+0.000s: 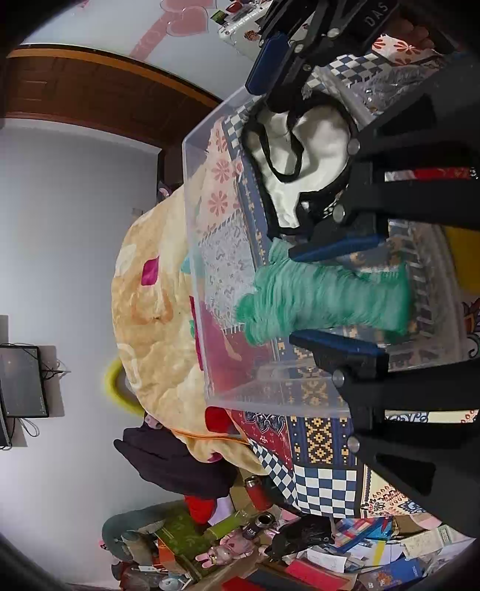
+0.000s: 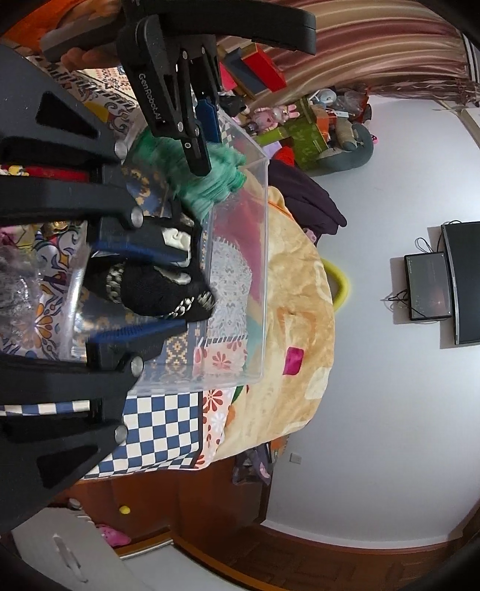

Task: Organize soft objects
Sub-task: 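Carry the glove with the left tool while the right tool carries the bag, releasing both into the clear box, then grasp the yellow sponge with the left tool while the right tool grasps the bagged silver scrubber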

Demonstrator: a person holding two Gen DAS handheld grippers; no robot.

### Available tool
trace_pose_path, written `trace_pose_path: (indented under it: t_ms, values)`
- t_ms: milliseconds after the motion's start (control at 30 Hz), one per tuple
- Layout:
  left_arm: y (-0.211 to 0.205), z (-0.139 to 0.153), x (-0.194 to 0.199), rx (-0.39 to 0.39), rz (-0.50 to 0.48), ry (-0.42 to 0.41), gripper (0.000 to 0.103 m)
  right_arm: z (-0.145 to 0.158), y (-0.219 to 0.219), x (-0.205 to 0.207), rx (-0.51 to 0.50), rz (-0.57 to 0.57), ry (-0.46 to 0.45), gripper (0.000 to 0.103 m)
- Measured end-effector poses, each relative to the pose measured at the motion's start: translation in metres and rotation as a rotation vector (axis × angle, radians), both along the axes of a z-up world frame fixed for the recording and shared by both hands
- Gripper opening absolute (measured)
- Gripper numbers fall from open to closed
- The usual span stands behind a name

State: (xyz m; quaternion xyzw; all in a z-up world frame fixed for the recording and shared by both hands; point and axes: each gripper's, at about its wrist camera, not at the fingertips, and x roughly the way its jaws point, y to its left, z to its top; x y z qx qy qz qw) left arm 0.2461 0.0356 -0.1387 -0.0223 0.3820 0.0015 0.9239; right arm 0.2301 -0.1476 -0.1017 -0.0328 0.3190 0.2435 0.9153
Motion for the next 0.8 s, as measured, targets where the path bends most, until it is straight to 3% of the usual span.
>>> trace_pose_path:
  t_ms: [67,200,500,667,800]
  values:
    - [0.0,0.004,-0.006,-0.001,-0.005,-0.014,0.043,0.004,-0.004,-0.004,0.001,-0.001,-0.016,0.049]
    - [-0.001,0.016,-0.019,-0.016,-0.015,-0.042,0.046,0.012,-0.011,-0.013,0.003,-0.003,-0.048,0.057]
    - [0.003,0.045,-0.063,-0.069,-0.023,-0.135,0.073,0.028,-0.031,-0.041,0.034,-0.008,-0.124,0.075]
    - [0.003,0.041,-0.082,-0.089,-0.033,-0.132,0.083,0.019,-0.038,-0.05,0.037,-0.009,-0.103,0.082]
    - [-0.001,0.026,-0.092,-0.089,-0.044,-0.091,0.085,0.0,-0.039,-0.055,0.016,-0.006,-0.048,0.082]
